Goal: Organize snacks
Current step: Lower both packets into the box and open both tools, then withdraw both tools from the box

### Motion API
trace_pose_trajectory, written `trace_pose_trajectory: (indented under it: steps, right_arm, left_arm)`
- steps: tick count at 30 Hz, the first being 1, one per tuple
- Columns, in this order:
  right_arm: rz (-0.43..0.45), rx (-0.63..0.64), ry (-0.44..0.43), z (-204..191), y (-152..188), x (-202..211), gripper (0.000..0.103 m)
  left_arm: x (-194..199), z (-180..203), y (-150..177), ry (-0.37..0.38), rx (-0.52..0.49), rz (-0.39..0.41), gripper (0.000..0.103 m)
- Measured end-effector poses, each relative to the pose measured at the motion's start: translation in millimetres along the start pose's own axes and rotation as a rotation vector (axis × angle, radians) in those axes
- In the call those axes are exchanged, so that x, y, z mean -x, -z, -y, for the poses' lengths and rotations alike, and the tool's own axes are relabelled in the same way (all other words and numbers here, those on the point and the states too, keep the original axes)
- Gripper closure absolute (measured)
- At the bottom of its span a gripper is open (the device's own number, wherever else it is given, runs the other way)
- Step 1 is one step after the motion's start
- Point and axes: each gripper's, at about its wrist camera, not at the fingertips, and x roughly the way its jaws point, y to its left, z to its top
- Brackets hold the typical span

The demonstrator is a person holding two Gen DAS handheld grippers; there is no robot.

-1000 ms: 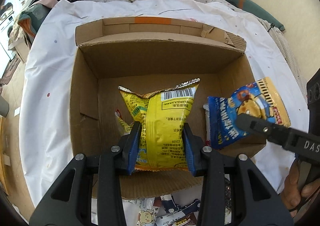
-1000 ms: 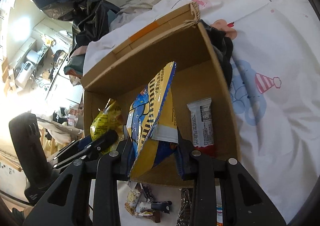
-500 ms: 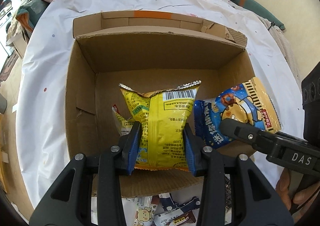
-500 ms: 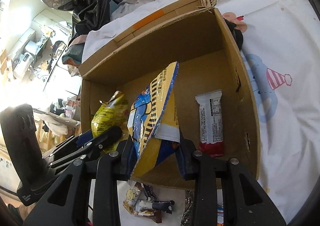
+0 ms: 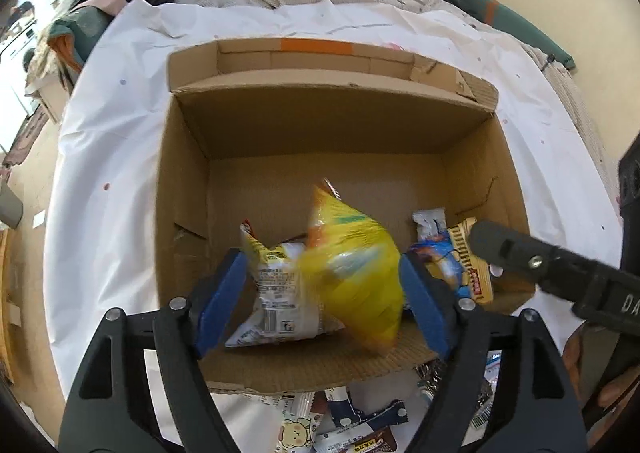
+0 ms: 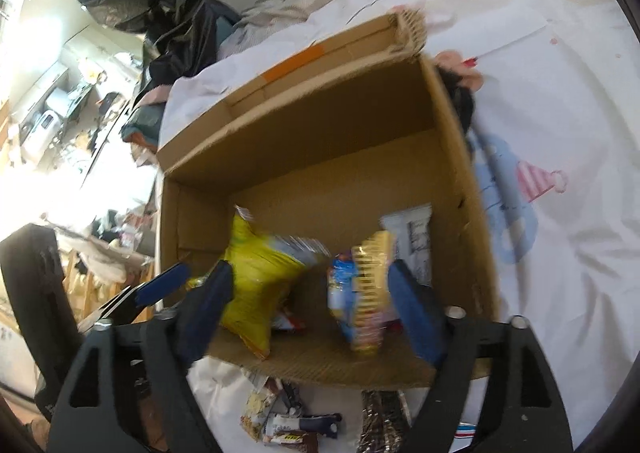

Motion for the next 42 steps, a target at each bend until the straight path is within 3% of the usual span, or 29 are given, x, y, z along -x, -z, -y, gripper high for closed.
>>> trace_pose_trajectory:
  steps: [5,11,23,33,42]
  right_arm:
    - [0.03,0.042,0.045,-5,-2,7,0.015]
    - [0.046,0.086,0.042,-13,-2,15,0.015]
    - [0.124,0.098,0.034,-17,10,62,0.015]
    - [0.106,0.11,0.046,-18,27,73,0.015]
    - [0.084,0.13,0.053,-20,50,80,0.015]
  left_arm:
    - [4,-9,-2,0.01,0.038,0.015,0.027]
    - [7,-15,3,0.047,0.055,0.029,0.027]
    - [48,-14,8,-0.012,-0.005,0.134,0.027]
    - [62,-20,32,-0.06,-0.043,0.119,0.027]
    - [75,-42,55,-0.065,0.001,0.096,0.027]
